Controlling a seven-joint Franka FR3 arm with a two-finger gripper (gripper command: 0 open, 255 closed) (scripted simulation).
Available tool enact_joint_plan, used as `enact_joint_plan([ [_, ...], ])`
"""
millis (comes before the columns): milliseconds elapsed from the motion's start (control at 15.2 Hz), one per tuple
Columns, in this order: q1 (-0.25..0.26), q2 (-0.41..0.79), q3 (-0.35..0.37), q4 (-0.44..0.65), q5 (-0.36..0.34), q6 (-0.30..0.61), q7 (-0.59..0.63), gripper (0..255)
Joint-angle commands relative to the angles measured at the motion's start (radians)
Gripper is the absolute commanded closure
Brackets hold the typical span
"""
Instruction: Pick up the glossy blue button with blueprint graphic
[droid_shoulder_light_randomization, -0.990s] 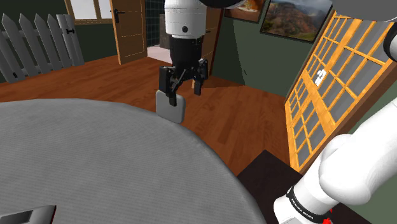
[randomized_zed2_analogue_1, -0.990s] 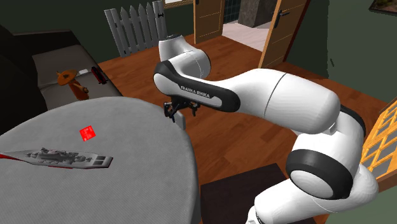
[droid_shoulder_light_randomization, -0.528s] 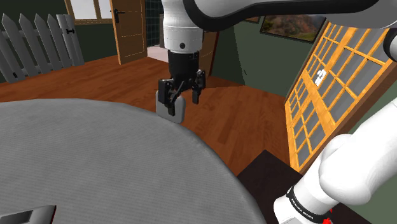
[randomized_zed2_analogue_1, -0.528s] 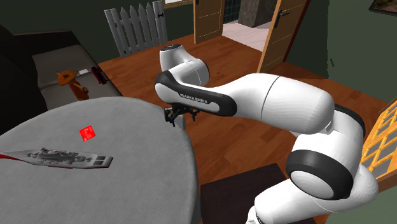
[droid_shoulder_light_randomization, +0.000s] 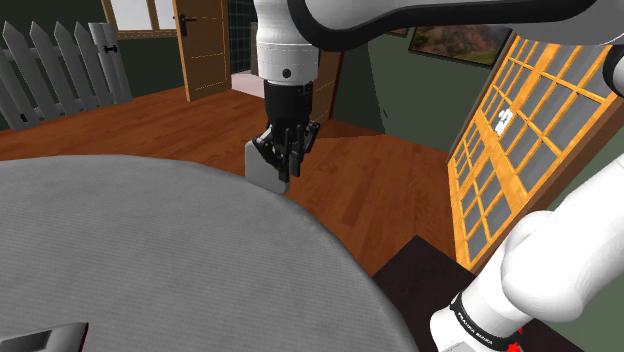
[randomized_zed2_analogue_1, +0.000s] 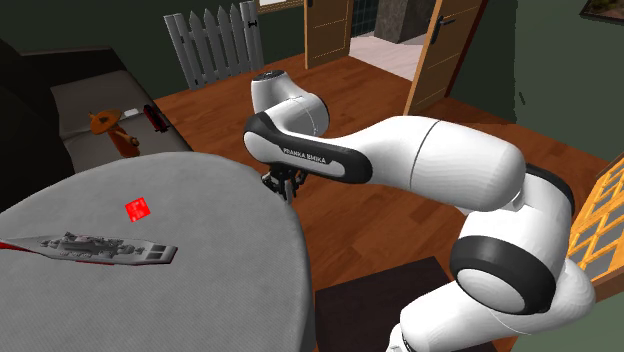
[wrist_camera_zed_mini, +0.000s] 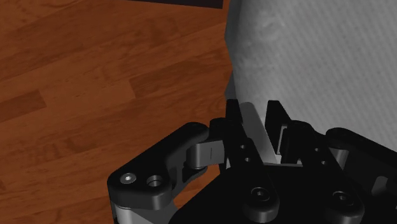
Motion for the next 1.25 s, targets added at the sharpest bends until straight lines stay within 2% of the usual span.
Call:
enact_joint_plan([
  [0,0.0,0.001,0.0,-0.001,0.0,0.001,0.0,255],
  [1056,-0.003,0.037,0.001,0.239,-0.017,-0.207,0.019,255],
  [1188,-0.003,0.037,0.001,0.241,-0.017,-0.209,0.019,255],
])
